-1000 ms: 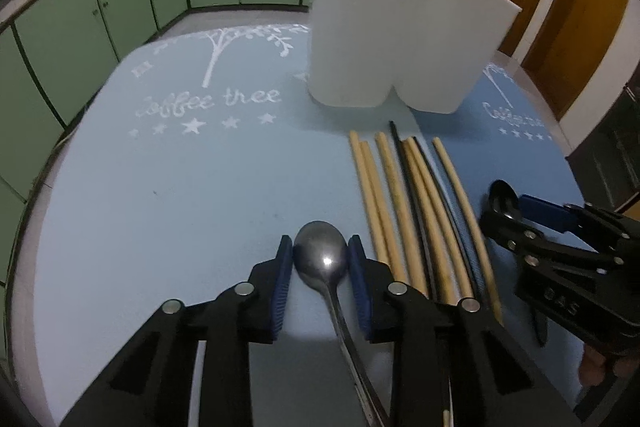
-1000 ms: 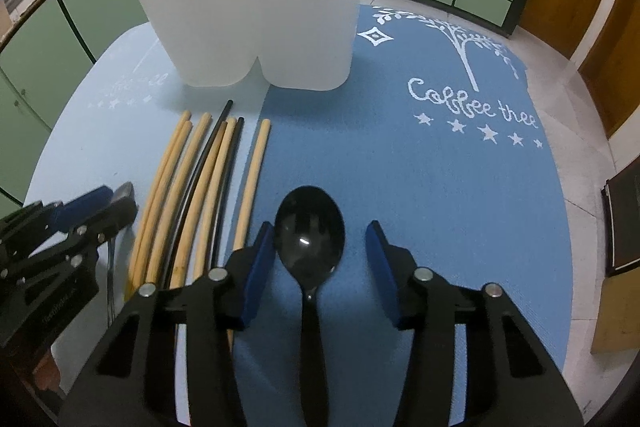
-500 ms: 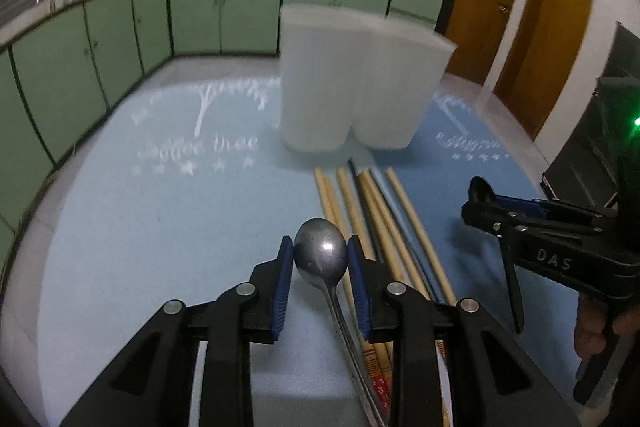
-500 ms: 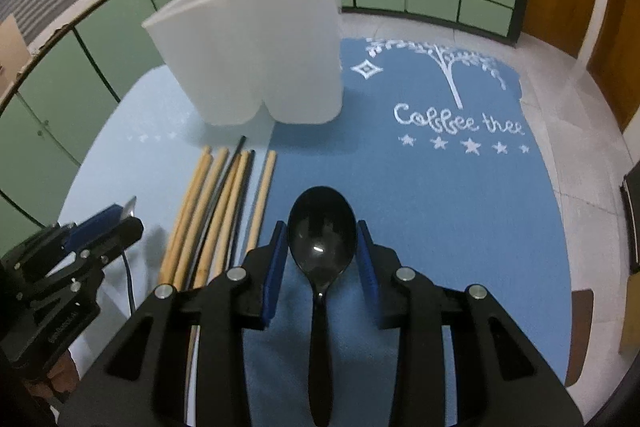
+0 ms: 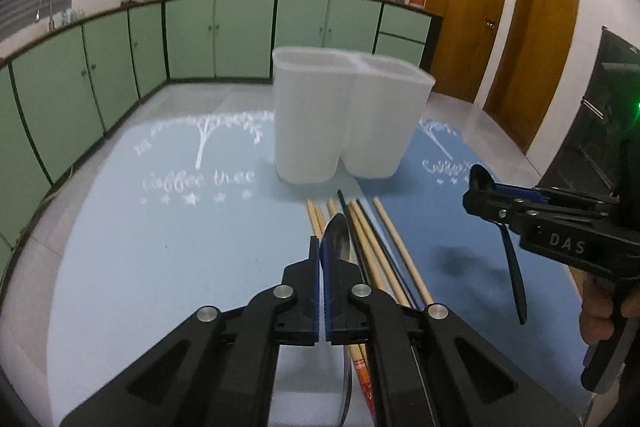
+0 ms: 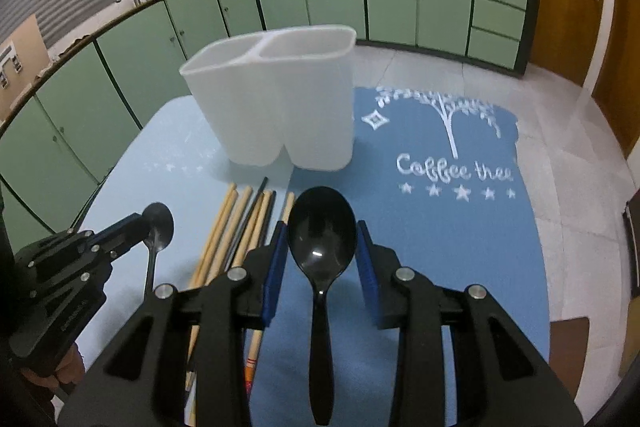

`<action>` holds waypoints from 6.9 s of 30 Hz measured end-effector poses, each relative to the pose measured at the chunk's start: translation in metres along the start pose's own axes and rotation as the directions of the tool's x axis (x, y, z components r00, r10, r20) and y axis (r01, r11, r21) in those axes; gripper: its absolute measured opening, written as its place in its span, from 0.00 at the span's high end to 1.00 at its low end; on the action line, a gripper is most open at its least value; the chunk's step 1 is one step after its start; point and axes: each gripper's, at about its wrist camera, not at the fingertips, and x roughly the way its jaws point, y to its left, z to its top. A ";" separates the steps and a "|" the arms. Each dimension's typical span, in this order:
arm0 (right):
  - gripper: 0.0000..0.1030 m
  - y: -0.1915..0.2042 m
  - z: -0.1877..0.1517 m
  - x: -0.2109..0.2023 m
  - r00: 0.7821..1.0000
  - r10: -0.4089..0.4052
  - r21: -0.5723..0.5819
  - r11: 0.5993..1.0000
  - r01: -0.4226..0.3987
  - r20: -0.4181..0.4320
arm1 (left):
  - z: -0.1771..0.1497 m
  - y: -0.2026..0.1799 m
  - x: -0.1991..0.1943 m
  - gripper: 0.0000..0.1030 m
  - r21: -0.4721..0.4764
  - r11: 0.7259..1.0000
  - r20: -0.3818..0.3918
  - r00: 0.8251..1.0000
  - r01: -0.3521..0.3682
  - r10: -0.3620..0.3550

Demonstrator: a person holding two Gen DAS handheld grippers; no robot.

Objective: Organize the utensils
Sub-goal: 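Lift both spoons and carry them over the white utensil holder, then drop both spoons into the holder and open both tools, then grasp a red-patterned chopstick with the right tool while the left tool grasps another, then lift the chopsticks and carry them over the white utensil holder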

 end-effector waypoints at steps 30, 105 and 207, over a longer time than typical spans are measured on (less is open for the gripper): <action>0.69 -0.026 0.162 -0.037 0.878 0.109 0.037 0.989 -0.142 0.466 | 0.154 0.007 -0.041 0.99 -0.041 0.999 0.473 0.881 0.023 -0.001; 0.57 0.038 -0.160 -0.044 1.000 0.005 0.017 1.000 -0.006 0.023 | -0.110 -0.008 -0.059 0.46 -0.085 0.991 -0.055 0.994 -0.098 0.094; 0.95 0.020 -0.031 -0.176 0.927 0.086 -0.016 0.996 -0.086 0.366 | 0.008 -0.031 -0.165 0.95 -0.020 0.998 0.292 0.954 -0.066 0.069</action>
